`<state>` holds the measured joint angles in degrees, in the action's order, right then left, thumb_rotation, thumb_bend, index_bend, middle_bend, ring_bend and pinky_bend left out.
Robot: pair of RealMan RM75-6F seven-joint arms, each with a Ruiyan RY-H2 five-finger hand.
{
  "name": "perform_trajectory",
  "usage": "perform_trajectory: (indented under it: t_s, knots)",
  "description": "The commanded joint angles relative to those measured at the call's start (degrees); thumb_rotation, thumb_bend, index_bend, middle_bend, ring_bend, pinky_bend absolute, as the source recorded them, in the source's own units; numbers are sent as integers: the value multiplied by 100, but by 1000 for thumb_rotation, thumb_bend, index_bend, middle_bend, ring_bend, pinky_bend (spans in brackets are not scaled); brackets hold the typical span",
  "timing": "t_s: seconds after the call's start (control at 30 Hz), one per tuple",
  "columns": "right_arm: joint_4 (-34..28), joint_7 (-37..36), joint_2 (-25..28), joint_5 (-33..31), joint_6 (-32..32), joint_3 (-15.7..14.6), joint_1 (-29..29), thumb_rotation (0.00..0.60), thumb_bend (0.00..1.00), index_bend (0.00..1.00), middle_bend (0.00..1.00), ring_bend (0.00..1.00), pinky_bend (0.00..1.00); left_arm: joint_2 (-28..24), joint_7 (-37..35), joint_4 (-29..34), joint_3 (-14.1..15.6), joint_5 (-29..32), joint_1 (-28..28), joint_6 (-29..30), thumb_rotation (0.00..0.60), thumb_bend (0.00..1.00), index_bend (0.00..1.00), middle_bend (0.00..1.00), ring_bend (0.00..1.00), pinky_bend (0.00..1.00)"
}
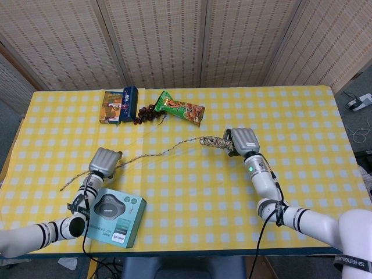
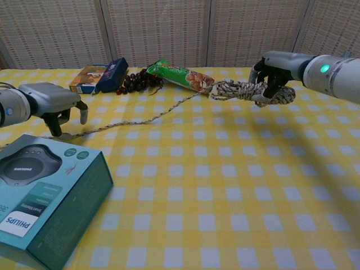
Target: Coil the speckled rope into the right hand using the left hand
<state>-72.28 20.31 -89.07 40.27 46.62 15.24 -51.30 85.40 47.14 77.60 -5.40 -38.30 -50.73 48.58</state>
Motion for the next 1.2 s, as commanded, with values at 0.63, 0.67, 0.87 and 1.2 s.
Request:
perform_trajectory:
  t_s: [0.63, 0.67, 0.87, 1.2]
  knots:
    - [-3, -217, -2, 56, -34, 6, 49, 600, 515, 742, 664, 557, 588, 294, 166, -512, 263, 342, -195, 76, 600, 324, 317, 867, 836, 938]
    - [-1, -226, 0, 59, -35, 4, 53, 600, 516, 742, 664, 557, 588, 311, 170, -555, 268, 337, -196, 96, 600, 324, 317, 867, 836, 938]
    - [-51, -290, 35, 90, 2, 14, 93, 600, 516, 742, 664, 560, 588, 448, 239, -920, 285, 425, -219, 92, 600, 324, 319, 867, 836, 938]
    - [-107, -365, 89, 72, 25, 46, 134, 600, 515, 742, 664, 563, 597, 712, -305, -1495, 156, -41, -59, 194, 600, 324, 354, 867, 835, 937]
